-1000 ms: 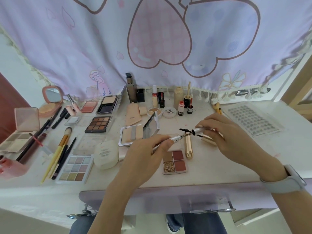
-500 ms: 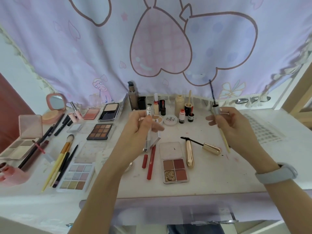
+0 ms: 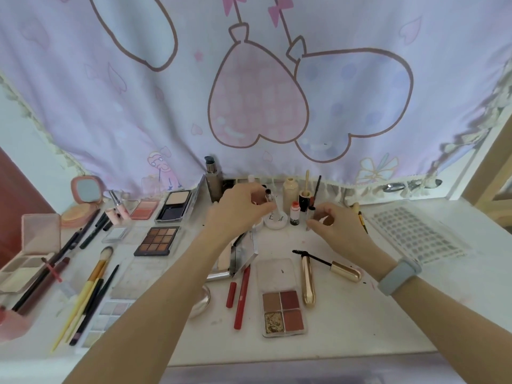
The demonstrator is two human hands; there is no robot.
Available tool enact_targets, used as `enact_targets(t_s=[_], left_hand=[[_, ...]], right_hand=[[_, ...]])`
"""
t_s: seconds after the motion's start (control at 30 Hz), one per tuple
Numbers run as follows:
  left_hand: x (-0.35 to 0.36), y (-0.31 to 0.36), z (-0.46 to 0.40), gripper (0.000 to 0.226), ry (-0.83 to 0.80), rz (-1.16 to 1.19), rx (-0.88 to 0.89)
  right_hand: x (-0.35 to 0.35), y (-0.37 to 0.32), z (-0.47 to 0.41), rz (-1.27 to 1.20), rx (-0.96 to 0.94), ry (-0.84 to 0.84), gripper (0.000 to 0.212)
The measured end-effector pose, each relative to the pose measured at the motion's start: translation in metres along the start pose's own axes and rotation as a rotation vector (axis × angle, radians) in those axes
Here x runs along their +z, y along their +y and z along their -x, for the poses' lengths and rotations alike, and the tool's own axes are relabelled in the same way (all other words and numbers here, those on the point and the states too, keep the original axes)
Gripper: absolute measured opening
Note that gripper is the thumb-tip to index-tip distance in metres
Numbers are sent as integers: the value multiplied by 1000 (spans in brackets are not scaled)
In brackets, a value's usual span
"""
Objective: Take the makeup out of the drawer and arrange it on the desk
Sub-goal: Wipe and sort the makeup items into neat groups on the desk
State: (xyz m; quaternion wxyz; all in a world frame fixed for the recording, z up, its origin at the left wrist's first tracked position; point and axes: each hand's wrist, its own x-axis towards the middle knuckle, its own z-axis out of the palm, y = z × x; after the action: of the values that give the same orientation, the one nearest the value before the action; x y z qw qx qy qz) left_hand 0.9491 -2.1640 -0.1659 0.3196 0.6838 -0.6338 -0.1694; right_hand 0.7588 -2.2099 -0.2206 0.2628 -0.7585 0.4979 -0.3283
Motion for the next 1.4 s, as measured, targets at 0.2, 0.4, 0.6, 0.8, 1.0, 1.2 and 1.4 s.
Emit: enact_targets(t_s=[0.2, 0.4, 0.6, 0.8, 1.0, 1.2, 1.4], left_hand=[[11, -5, -15, 13, -151, -221, -50], [18, -11, -20, 12, -144, -343, -67], [18, -9, -19, 13, -147, -267, -7], [21, -13, -17, 17, -127, -321, 12], [21, -12, -14, 20, -105, -323, 20], [21, -12, -10, 32, -84, -290, 7], [19, -15, 2, 36, -13, -221, 31]], right_hand=[[15, 2, -8, 137, -42, -85, 10], [26, 0, -12, 183, -44, -137, 14], [29, -4, -14, 188, -50, -137, 17], [30, -5, -14, 164, -57, -145, 17], [25, 2, -10, 142, -82, -98, 20], [0, 16, -3, 311, -43, 92, 15], [-25, 37, 7, 834, 26, 101, 37]])
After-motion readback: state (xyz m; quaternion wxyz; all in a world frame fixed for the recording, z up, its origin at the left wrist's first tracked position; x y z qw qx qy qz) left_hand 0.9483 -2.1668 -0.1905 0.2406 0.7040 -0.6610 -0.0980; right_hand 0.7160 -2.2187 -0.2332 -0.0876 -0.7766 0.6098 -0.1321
